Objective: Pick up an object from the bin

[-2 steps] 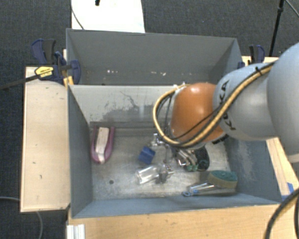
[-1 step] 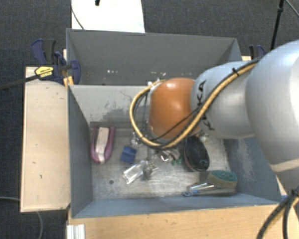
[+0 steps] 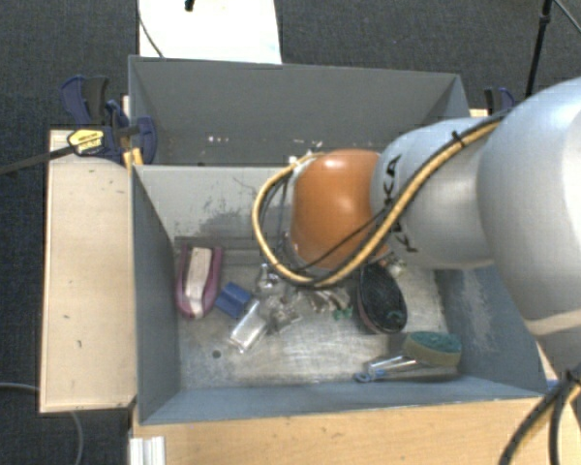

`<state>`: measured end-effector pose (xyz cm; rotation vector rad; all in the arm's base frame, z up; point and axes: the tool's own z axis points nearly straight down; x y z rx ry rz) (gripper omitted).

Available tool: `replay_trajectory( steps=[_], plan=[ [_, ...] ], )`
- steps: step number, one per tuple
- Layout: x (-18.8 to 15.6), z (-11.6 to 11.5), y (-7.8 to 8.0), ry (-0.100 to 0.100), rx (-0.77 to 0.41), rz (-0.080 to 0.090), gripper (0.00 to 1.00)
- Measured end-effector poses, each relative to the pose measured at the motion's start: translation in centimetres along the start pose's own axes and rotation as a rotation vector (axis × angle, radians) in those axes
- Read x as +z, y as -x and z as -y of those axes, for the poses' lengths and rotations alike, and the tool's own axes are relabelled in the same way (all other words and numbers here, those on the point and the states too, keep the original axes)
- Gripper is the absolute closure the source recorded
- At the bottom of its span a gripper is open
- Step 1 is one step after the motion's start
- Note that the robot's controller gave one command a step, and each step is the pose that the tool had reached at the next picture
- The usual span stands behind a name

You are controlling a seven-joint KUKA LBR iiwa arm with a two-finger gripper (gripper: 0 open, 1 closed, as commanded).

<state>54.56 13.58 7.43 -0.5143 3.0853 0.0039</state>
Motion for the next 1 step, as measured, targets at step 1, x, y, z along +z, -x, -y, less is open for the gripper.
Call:
replay_trajectory(
  steps=[1],
  plan=[
    [-16.27,-3.49,-5.27,0.0,-0.074,-0.005,1.0]
  ],
)
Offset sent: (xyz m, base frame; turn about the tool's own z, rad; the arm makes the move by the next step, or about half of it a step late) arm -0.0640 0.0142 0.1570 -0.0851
